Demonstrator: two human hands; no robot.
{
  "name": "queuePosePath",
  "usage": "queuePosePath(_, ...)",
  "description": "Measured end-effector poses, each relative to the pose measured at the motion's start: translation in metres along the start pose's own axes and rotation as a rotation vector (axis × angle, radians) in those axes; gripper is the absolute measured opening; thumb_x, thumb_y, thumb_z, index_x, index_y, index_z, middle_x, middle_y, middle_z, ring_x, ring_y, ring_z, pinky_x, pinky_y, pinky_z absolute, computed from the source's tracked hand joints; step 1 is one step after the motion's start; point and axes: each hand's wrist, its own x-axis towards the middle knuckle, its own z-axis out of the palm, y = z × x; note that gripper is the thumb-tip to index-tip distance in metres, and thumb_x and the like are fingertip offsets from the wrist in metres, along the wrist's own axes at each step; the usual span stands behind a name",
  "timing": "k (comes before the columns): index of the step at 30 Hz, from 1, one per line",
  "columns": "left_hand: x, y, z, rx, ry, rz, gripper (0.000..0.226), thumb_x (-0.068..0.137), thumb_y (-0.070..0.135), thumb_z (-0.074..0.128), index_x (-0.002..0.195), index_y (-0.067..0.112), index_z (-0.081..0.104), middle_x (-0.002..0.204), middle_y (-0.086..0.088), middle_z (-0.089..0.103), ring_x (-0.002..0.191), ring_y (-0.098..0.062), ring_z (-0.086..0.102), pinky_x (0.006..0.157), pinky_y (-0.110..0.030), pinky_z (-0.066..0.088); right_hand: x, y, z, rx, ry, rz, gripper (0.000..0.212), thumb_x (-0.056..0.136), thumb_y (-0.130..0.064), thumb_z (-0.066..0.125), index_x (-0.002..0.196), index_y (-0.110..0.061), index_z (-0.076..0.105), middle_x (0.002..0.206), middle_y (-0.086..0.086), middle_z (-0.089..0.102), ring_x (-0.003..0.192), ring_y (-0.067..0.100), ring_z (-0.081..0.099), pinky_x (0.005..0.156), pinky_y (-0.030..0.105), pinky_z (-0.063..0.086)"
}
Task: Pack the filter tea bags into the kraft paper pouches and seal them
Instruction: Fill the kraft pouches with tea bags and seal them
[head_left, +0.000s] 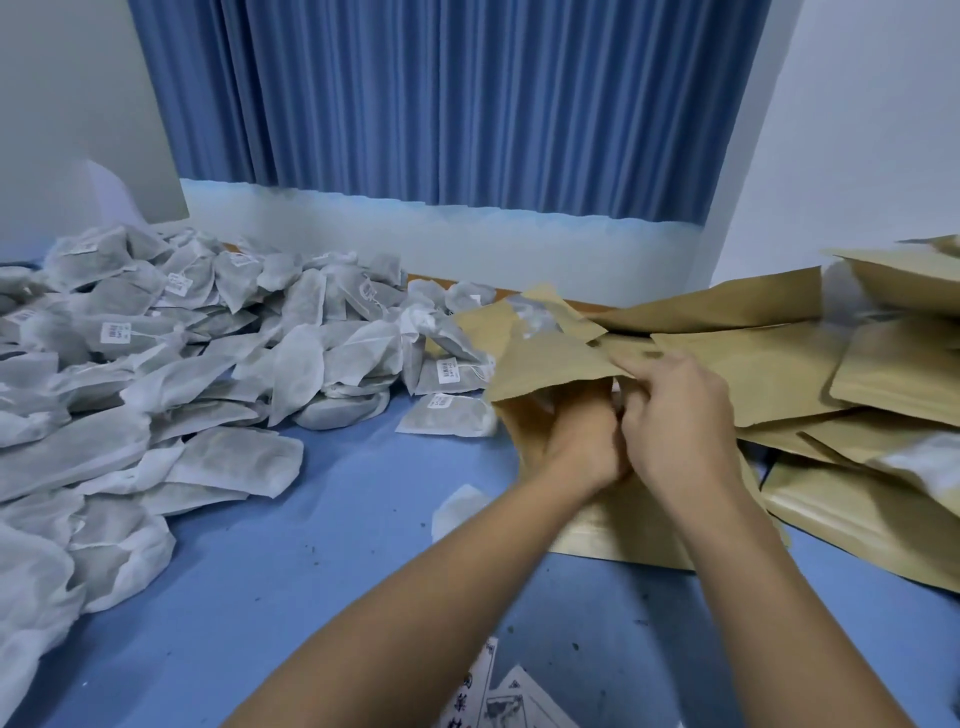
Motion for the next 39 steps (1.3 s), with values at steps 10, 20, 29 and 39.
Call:
queuePosePath(10, -0.125, -0.001, -0.002, -0.887, 0.218, -0.456, 0.035, 0.066, 0.034, 0.07, 0.086, 0.013, 0.051, 0.054, 0.003, 0.049, 0.051, -0.019, 0.045, 0.046, -0.027, 0.035, -0.004, 0.006, -0.023, 0.116, 0.104, 0.001, 0.053, 0.09, 0.003, 0.048, 0.125, -0.03, 0.07, 0.104, 0.008, 0.059, 0.097, 0.029, 0.059, 0.091, 0.031, 0.046)
queuePosePath(20, -0.117, 0.002, -0.042, -1.312, -0.194, -0.453, 0.085, 0.065, 0.079, 0.072, 0.128, 0.022, 0.066, 0.123, -0.01, 0.071, 0.113, -0.03, 0.069, 0.1, -0.05, 0.052, -0.029, 0.015, -0.044, 0.098, 0.046, -0.205, 0.04, 0.091, -0.006, 0.064, 0.117, -0.034, 0.074, 0.101, -0.011, 0.06, 0.098, 0.02, 0.056, 0.083, 0.029, 0.042)
queuePosePath(29, -0.115, -0.003, -0.01, -1.44, 0.29, -0.628, 0.027, 0.105, 0.037, 0.049, 0.125, 0.02, 0.055, 0.104, -0.007, 0.077, 0.092, -0.029, 0.075, 0.08, -0.045, 0.061, -0.102, 0.045, -0.044, 0.166, 0.07, 0.266, 0.039, 0.091, -0.061, 0.057, 0.112, -0.029, 0.061, 0.118, -0.009, 0.058, 0.106, 0.014, 0.057, 0.08, 0.035, 0.042)
queuePosePath(39, -0.136, -0.006, 0.004, -1.207, 0.014, -0.596, 0.027, 0.083, 0.02, 0.079, 0.106, 0.007, 0.07, 0.083, -0.008, 0.069, 0.065, -0.016, 0.059, 0.05, -0.025, 0.043, -0.128, 0.045, -0.031, 1.282, -0.115, 0.725, 0.01, 0.093, -0.015, 0.067, 0.096, -0.006, 0.066, 0.073, 0.006, 0.058, 0.054, 0.013, 0.047, 0.042, 0.022, 0.036)
